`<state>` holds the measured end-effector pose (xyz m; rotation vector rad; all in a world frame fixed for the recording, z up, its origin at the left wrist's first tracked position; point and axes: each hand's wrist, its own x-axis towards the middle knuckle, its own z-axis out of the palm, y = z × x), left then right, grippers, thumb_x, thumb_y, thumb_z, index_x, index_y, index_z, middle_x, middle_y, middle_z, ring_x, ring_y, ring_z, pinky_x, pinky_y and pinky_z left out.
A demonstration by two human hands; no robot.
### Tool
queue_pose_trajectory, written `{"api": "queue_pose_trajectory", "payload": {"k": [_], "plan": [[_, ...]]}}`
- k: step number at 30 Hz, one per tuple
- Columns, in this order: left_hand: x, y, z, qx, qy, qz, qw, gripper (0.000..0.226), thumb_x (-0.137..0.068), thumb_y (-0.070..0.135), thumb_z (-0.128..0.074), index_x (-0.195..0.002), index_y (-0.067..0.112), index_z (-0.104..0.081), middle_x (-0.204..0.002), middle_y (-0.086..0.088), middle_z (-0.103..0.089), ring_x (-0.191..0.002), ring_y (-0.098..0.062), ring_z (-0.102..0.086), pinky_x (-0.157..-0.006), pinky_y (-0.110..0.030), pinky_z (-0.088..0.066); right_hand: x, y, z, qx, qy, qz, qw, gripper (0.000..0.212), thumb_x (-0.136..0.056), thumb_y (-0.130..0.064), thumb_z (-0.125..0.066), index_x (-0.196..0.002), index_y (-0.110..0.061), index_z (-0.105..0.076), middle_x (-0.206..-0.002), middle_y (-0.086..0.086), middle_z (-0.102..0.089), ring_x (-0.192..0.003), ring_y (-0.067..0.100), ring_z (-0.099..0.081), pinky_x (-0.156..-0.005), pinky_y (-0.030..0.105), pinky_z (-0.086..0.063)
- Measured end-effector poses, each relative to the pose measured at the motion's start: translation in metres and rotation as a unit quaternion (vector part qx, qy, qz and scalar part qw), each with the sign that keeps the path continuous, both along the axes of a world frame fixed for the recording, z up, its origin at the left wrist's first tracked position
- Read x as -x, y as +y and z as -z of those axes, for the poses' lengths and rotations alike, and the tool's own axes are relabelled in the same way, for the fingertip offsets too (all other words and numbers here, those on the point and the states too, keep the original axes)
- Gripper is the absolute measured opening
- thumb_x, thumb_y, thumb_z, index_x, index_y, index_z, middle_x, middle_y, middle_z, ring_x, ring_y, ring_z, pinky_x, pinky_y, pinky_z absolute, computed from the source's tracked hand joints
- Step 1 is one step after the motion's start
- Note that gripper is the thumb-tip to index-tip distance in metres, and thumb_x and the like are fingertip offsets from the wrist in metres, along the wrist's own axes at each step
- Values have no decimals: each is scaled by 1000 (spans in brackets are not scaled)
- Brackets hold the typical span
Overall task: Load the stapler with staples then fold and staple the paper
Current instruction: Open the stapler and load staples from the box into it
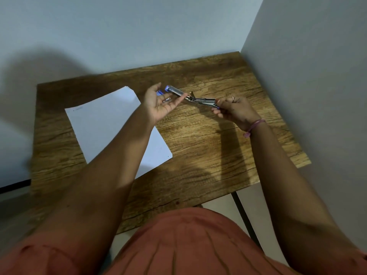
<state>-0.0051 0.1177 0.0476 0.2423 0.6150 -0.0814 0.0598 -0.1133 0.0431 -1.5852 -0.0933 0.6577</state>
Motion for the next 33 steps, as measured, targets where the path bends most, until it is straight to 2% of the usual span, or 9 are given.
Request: {"api": "queue_pose_trajectory", "payload": {"k": [4, 7, 9, 11, 16, 19, 22, 25, 33], "plan": [[-1, 7, 2, -66, 12, 5, 998, 48, -95, 18, -51, -134, -8, -39, -132, -32, -46, -119, -46, -53, -83, -45, -56, 1, -5, 8, -13, 18, 58, 998, 14, -94, -3, -52, -84, -3, -62, -60, 2, -68, -54, 8, -61, -55, 16, -52], [-2, 14, 2, -176, 46, -1, 983, 19, -95, 11, -49, -107, -4, -53, -102, -22, -58, -96, -32, -63, -61, -28, -59, -1, -9, 14, -19, 24, 106, 994, 14, -94, -2, -52, -83, -4, -61, -58, 2, -68, -52, 8, -61, -53, 16, -53], [-2, 22, 7, -271, 68, -5, 960, 10, -94, 6, -49, -87, 2, -55, -85, -13, -59, -76, -19, -62, -53, -18, -56, -3, -12, 17, -21, 25, 126, 991, 18, -94, -2, -52, -79, -7, -60, -57, -1, -68, -52, 7, -62, -54, 16, -53], [-1, 28, 14, -396, 87, 10, 914, 10, -93, 4, -50, -93, 4, -60, -83, -10, -62, -69, -12, -62, -54, -16, -54, -5, -14, 21, -20, 26, 138, 990, 22, -94, -3, -51, -75, -11, -57, -57, -3, -67, -54, 7, -63, -55, 16, -54], [1, 40, 38, -748, 88, 109, 649, 37, -88, 1, -58, -124, 7, -58, -129, -11, -58, -114, -20, -59, -95, -23, -46, -5, -13, 30, -7, 23, 157, 987, 27, -95, -11, -53, -70, -19, -54, -58, -5, -68, -54, 3, -62, -56, 14, -52], [2, 43, 45, -838, 10, 181, 514, 53, -85, 5, -66, -135, 8, -50, -143, -13, -42, -129, -28, -45, -108, -34, -38, -6, -12, 33, -11, 25, 173, 984, 22, -96, -11, -51, -77, -17, -60, -60, -6, -69, -55, 3, -63, -57, 13, -52], [0, 46, 47, -885, -32, 241, 397, 55, -90, 7, -56, -142, 13, -41, -154, -11, -28, -140, -33, -25, -113, -40, -25, -6, -11, 34, -17, 30, 185, 982, 19, -97, -9, -48, -87, -12, -64, -64, -6, -72, -58, 4, -67, -57, 13, -53], [-4, 47, 47, -888, -40, 277, 364, 53, -94, 9, -50, -145, 13, -37, -158, -11, -20, -142, -35, -20, -115, -41, -20, -5, -10, 35, -23, 41, 194, 980, 19, -97, -9, -47, -88, -9, -63, -65, -3, -73, -59, 7, -68, -59, 14, -54], [-6, 47, 53, -875, -40, 309, 370, 49, -97, 20, -48, -144, 11, -38, -157, -14, -21, -143, -32, -22, -116, -37, -21, -3, -13, 42, 31, 12, 169, 985, 14, -94, -10, -54, -104, -4, -62, -92, 7, -65, -74, 10, -64, -68, 17, -55]]}}
